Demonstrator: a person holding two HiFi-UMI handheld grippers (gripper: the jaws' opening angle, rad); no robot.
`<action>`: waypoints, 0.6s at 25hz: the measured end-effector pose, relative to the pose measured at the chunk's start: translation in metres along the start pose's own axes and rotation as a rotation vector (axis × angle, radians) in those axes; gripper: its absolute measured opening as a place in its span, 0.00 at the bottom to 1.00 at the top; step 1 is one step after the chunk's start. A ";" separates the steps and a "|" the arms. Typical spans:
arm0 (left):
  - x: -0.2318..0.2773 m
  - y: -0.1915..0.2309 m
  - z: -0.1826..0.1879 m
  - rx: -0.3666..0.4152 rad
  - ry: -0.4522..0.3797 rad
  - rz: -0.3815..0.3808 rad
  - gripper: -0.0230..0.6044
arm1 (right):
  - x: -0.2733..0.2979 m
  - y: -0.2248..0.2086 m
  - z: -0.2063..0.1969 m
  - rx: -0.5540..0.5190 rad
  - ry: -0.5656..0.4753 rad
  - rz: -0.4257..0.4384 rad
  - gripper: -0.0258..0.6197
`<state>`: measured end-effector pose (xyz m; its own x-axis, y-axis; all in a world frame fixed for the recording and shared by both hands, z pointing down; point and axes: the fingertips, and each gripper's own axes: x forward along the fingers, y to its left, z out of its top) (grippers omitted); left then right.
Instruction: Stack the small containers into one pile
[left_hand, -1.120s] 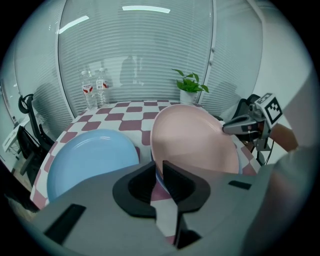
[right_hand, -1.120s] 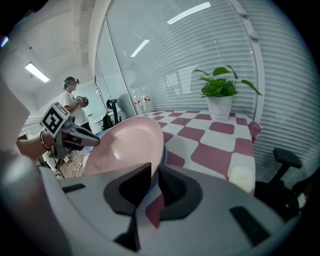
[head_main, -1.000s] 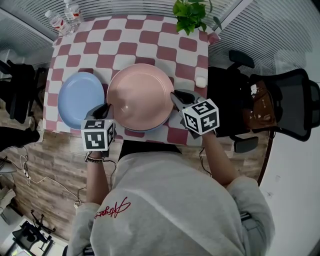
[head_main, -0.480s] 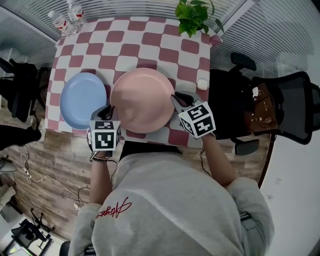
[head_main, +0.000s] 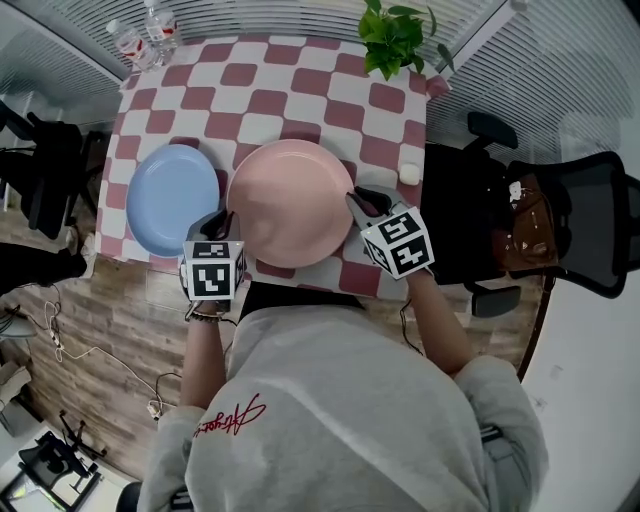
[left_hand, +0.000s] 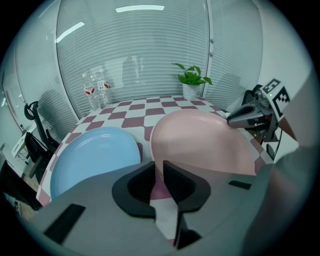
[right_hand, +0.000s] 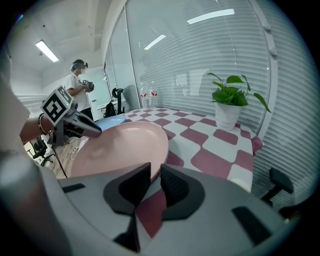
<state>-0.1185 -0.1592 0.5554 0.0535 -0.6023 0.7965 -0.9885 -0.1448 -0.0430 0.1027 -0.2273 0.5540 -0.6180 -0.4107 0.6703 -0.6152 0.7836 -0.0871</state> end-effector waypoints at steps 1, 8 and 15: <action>0.000 0.000 0.001 -0.005 -0.009 0.007 0.13 | 0.000 0.000 0.000 -0.013 0.002 0.002 0.13; -0.008 -0.003 0.000 -0.010 -0.025 -0.012 0.13 | -0.004 0.000 0.005 -0.052 0.024 0.026 0.15; -0.028 0.022 0.012 -0.088 -0.126 -0.024 0.15 | -0.012 -0.011 0.047 -0.074 -0.044 -0.016 0.17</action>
<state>-0.1400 -0.1549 0.5247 0.0893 -0.6941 0.7143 -0.9950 -0.0947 0.0324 0.0941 -0.2526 0.5121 -0.6305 -0.4425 0.6378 -0.5883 0.8084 -0.0207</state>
